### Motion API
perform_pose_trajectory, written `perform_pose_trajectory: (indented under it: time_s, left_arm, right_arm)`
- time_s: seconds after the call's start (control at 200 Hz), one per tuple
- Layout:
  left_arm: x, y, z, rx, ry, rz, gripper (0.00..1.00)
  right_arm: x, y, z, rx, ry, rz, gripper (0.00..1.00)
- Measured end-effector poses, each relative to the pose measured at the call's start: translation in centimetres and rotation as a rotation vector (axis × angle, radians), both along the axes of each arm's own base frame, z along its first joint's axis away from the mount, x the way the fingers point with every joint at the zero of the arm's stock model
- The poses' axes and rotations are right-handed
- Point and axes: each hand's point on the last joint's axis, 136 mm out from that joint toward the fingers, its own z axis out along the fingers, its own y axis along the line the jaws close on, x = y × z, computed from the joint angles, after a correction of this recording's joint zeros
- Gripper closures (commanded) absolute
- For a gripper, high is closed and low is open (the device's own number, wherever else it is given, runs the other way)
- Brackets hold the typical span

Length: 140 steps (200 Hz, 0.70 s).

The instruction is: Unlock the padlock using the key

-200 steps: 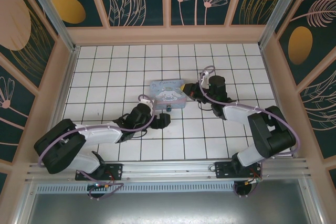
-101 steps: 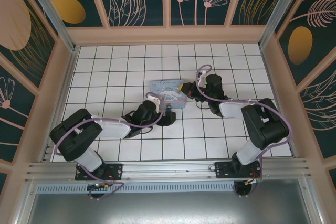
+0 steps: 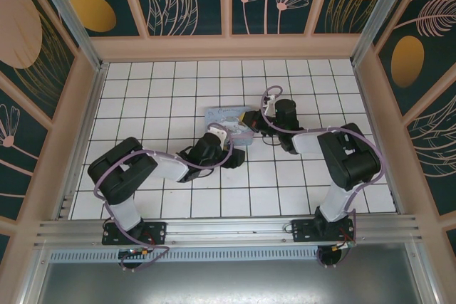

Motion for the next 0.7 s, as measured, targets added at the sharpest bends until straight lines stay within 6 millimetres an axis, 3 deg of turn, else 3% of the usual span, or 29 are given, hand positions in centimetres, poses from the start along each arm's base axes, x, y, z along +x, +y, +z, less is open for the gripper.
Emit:
perform_pose_trajectory:
  time_s: [0.43,0.701]
  left_arm:
    - [1.4,1.1,-0.1,0.069,-0.084,0.062,0.13]
    - [1.7,0.1,-0.4,0.048,-0.091,0.027,0.13]
  right_arm:
    - [0.2,-0.1,-0.2,0.013,0.011,-0.003,1.0]
    - [0.4,0.0,-0.3,0.018,0.005,-0.004,1.0]
